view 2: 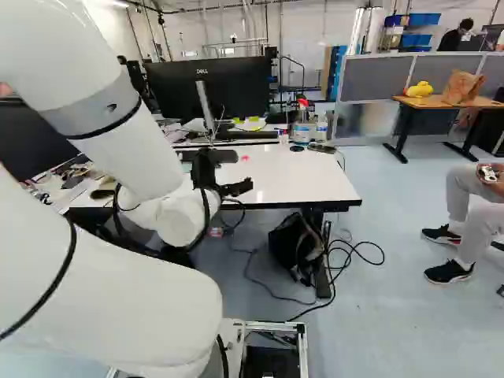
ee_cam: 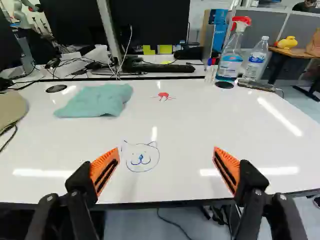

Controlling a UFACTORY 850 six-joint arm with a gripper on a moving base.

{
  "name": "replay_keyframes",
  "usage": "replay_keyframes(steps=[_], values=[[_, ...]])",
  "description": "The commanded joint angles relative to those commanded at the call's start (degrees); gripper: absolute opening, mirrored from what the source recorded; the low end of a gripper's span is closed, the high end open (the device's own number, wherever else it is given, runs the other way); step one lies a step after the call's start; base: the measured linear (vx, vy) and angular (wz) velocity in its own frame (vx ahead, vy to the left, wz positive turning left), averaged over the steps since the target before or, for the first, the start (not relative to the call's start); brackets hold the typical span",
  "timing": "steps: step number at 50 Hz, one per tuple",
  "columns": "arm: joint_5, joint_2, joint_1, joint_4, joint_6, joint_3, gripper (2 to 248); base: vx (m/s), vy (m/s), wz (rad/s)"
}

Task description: Clean the table with the green towel

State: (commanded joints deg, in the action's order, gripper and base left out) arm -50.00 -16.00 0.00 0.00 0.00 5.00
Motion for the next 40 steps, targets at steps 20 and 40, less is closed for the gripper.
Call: replay_keyframes(steps=[20,40], values=[[0.0,0.0,0.0,0.0,0.0,0.0,247,0.0,0.0,0.0],[0.0,1.7,0.0,0.0,0.0,2.84,247,0.0,0.0,0.0]])
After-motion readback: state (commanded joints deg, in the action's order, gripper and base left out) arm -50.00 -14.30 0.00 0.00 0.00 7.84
